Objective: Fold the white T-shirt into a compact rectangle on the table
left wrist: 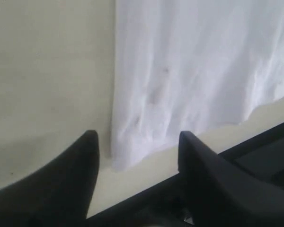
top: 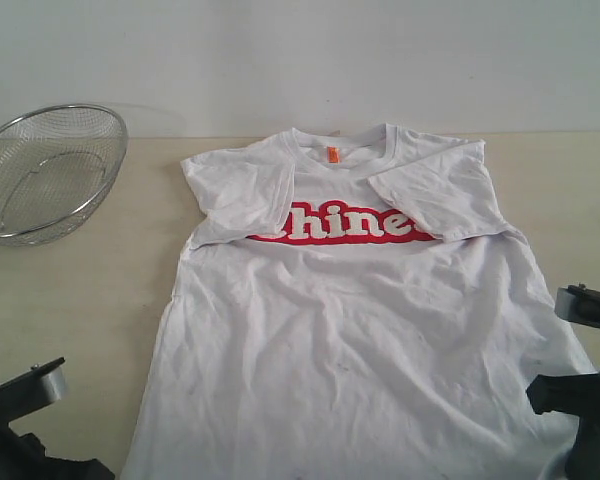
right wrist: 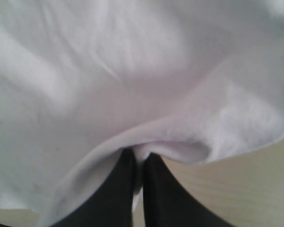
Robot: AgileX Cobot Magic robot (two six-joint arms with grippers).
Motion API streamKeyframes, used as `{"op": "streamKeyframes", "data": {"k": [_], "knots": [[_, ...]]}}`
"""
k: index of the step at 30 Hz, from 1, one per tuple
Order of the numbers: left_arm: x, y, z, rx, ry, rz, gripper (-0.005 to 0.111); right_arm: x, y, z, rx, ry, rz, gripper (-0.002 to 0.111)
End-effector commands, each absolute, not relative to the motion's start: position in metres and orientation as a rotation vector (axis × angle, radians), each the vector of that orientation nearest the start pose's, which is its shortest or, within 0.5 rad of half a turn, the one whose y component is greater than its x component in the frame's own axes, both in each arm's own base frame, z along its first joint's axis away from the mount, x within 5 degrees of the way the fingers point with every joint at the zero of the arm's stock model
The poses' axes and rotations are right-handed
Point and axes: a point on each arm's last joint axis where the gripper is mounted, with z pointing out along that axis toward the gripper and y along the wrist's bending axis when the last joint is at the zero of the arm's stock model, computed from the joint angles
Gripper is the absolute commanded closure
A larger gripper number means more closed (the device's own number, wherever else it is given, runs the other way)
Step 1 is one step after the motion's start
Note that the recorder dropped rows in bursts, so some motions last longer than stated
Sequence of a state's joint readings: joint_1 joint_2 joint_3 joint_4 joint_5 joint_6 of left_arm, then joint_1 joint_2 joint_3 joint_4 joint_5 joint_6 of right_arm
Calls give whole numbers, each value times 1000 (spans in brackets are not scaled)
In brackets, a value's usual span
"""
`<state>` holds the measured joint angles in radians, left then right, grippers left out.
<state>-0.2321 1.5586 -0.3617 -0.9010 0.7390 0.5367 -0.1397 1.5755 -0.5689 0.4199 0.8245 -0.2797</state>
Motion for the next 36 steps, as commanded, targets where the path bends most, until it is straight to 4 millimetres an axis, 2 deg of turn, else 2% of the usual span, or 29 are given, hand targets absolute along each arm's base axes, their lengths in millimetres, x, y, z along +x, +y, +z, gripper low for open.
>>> {"op": "streamKeyframes", "data": {"k": [1,14,22,29,34,36], "knots": [[146,-87,110,7,3208,-933,57,201,-1,135,265,3181,498,108],[141,-84,92,-30,3279,-881,57,201,-1,135,265,3179,496,108],[150,-91,94,-112,3164,-990,59,201,-1,135,266,3183,500,108],[151,-90,85,-129,3183,-963,59,201,0,136,260,3176,515,108],[155,-93,79,-170,3140,-1014,59,201,0,136,260,3177,517,108],[156,-92,77,-149,3140,-995,64,201,0,136,260,3177,517,108]]}}
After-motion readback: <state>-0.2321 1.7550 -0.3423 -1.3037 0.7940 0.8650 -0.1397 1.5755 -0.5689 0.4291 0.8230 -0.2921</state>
